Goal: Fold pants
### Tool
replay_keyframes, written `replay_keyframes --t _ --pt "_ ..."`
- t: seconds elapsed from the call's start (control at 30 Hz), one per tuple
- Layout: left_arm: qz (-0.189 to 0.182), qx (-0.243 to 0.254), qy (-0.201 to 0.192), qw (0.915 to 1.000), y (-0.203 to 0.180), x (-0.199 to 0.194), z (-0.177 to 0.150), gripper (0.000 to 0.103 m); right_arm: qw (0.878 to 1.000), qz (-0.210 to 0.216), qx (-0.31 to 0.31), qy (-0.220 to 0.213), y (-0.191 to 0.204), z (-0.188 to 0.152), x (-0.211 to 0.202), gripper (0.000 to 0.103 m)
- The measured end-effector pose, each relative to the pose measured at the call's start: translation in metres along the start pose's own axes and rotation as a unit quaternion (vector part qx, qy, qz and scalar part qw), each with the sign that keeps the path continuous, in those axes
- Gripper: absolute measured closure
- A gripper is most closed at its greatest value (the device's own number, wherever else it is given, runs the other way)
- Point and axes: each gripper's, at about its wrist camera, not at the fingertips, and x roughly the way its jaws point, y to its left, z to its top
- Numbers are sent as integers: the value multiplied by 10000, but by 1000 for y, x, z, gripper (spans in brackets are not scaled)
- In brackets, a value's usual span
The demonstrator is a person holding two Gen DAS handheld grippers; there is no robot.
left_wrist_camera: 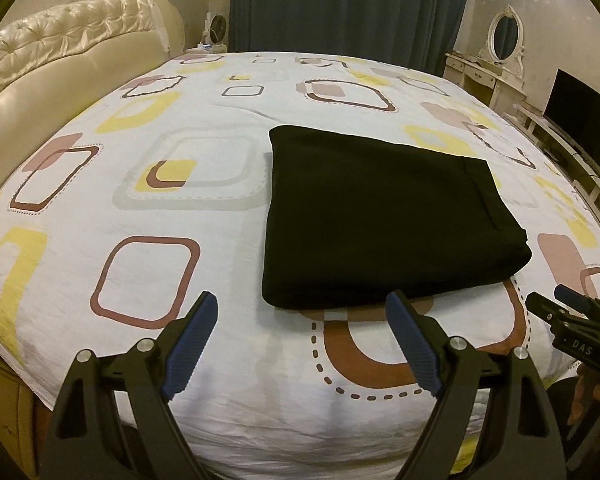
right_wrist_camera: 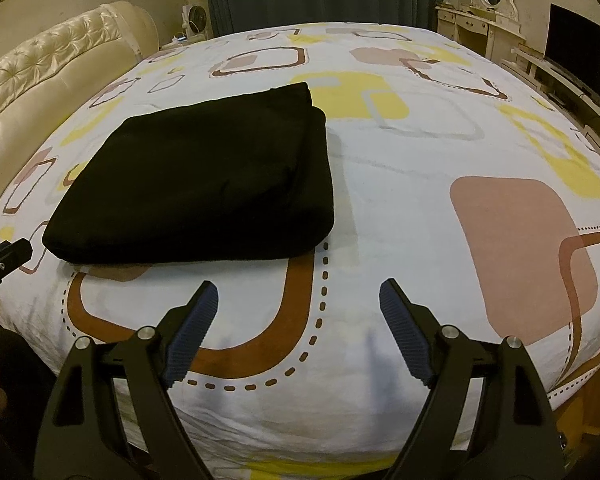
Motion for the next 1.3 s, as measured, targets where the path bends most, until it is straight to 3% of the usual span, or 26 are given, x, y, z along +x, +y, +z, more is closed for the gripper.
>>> replay_keyframes --t 1.3 --pt "175 11 212 9996 -1 9 -3 18 9999 38 -68 107 1 -4 8 20"
